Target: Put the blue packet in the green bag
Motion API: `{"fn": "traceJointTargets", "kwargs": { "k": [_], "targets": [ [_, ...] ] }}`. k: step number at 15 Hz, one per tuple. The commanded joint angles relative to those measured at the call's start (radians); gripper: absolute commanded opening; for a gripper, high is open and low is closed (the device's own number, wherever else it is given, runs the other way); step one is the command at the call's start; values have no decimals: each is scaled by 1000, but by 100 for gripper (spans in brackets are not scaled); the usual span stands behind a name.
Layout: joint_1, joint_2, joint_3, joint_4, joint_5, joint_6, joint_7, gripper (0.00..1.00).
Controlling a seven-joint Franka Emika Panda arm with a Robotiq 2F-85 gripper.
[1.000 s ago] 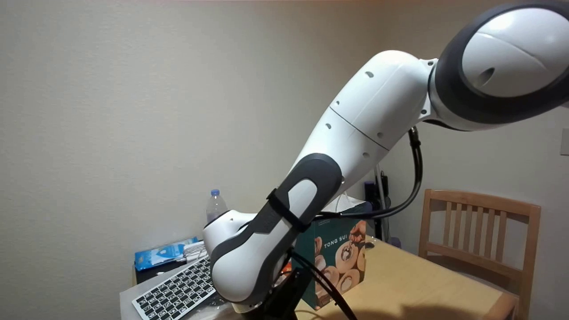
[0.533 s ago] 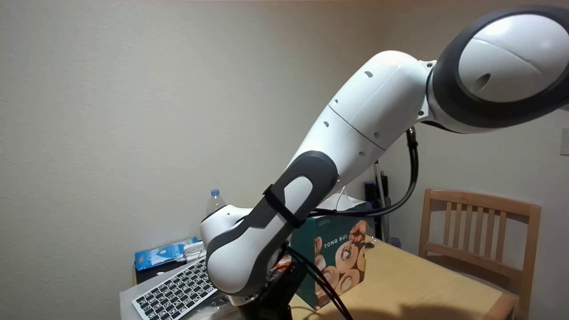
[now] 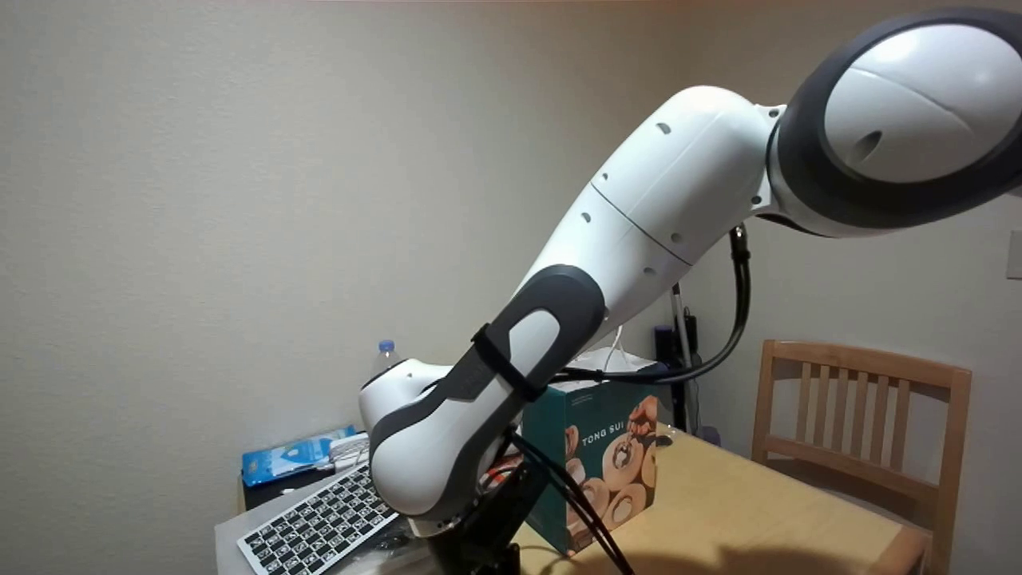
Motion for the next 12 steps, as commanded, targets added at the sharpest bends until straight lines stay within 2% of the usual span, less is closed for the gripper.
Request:
{"fn": "traceJointTargets", "kwargs": {
  "k": [1,5,8,10,12],
  "targets": [
    [43,-125,-34,-86,-37,-3,120,4],
    [117,-281,-79,-142,-121,-31,326,3],
    [142,-409,-81,-174,-170,-40,481,4],
    [140,-477,-67,-203,-210,-26,564,3],
    [108,-511,-36,-239,-189,-5,577,2]
  ]
}}
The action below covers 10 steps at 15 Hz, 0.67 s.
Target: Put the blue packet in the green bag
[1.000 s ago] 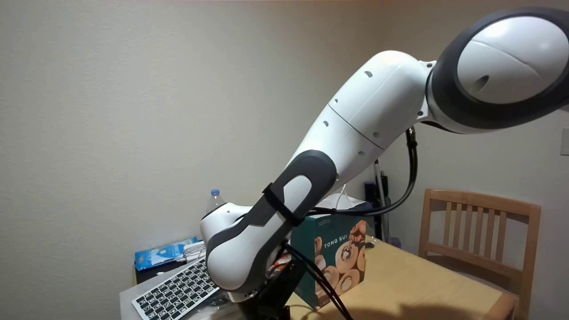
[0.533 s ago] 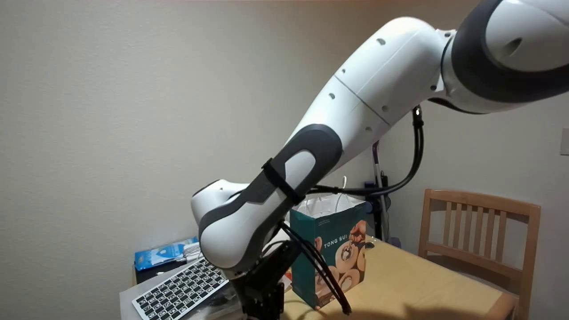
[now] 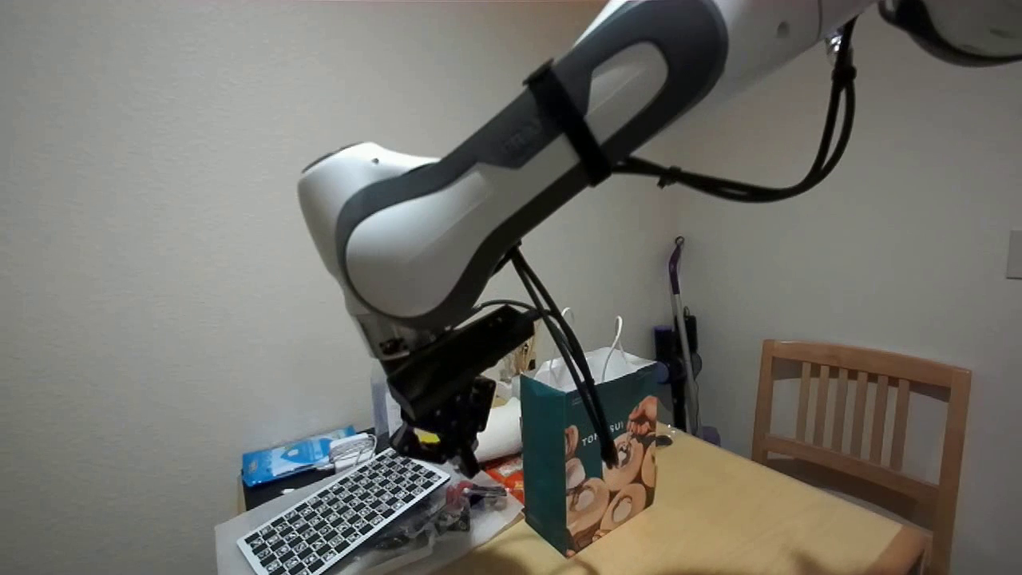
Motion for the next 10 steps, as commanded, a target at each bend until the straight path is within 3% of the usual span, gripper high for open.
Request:
{"fn": "traceJointTargets", "kwargs": {
  "k": [1,7,8,10],
  "targets": [
    [-35,-25,43,-14,-15,-7,25,3],
    [-48,-59,54,-62,-13,0,38,2],
    [-45,-48,49,-62,-27,8,51,27],
    [-50,-20,45,-58,-38,18,53,34]
  ]
}}
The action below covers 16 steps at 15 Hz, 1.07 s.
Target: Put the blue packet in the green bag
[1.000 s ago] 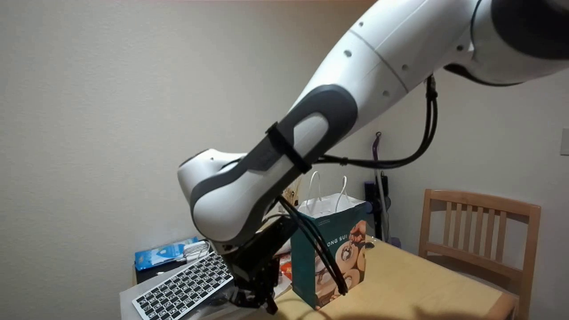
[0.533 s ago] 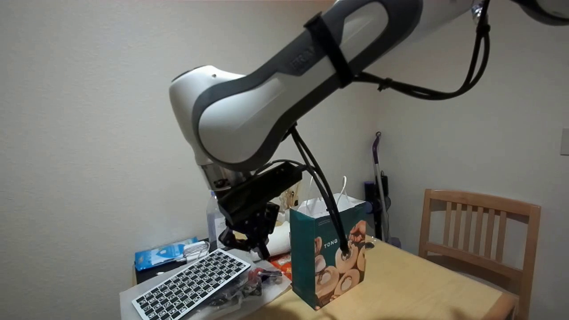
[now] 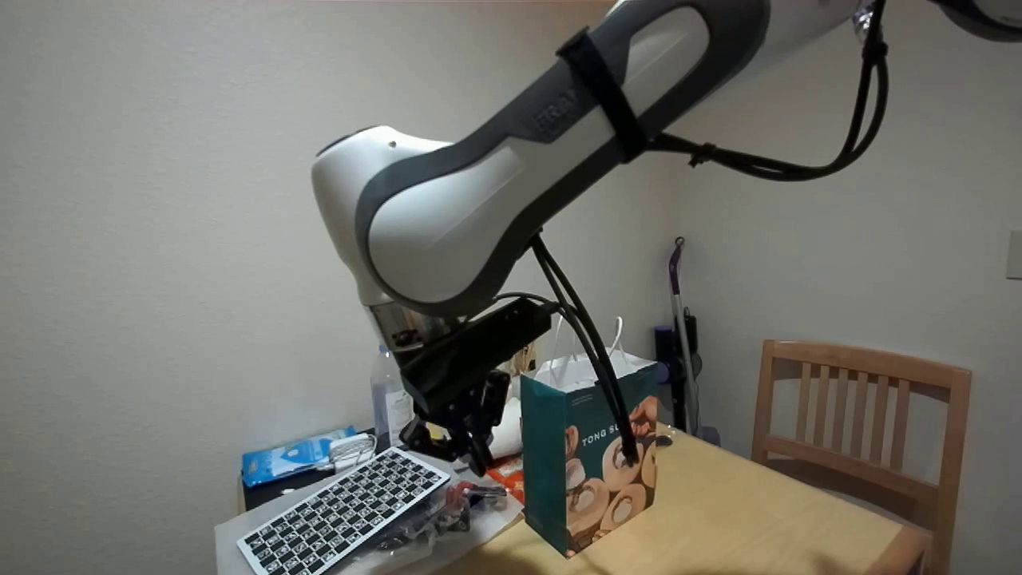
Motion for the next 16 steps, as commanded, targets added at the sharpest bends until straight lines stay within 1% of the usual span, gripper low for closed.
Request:
{"fn": "traceJointTargets", "kwargs": {
  "k": [1,6,7,9,10,11,14,15,16],
  "targets": [
    [-36,48,23,10,-35,14,18,40],
    [-76,128,16,10,0,46,-23,73],
    [-82,148,15,16,8,32,-30,79],
    [-81,166,1,33,4,-15,-4,92],
    [-75,154,5,11,-9,20,0,98],
    [-76,165,2,14,-8,19,-1,80],
    [-74,168,4,19,-8,20,-1,97],
    [-87,190,13,37,12,30,-31,100],
    [-104,217,26,56,39,46,-76,100]
  ]
}}
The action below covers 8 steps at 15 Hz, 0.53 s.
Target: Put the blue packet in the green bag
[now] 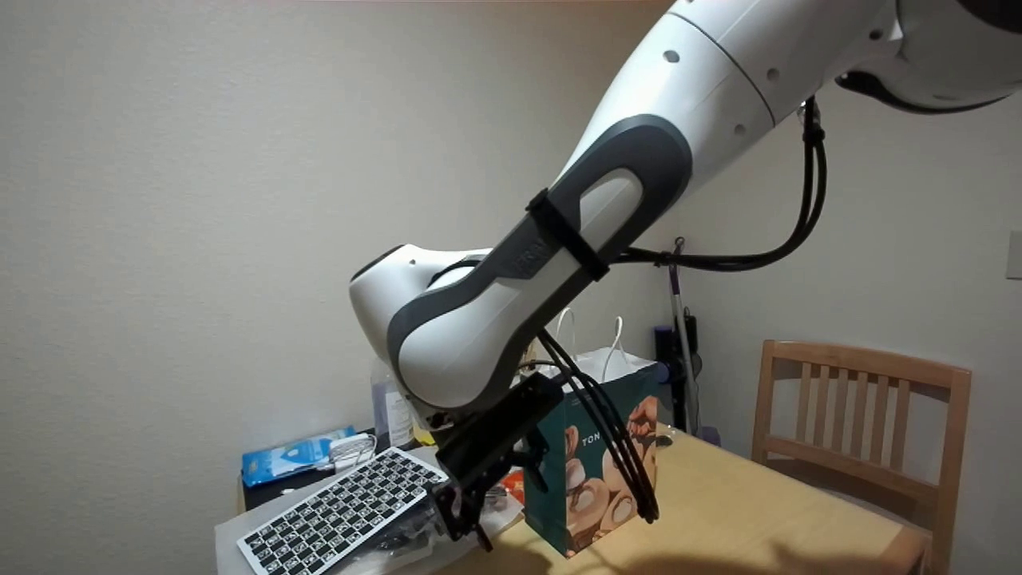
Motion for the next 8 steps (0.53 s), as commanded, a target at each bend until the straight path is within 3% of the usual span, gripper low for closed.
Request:
{"fn": "traceJointTargets", "kwargs": {
  "k": [1,8],
  "targets": [
    [-37,82,28,63,56,9,-106,100],
    [-80,272,36,203,182,-38,-362,100]
  ]
}}
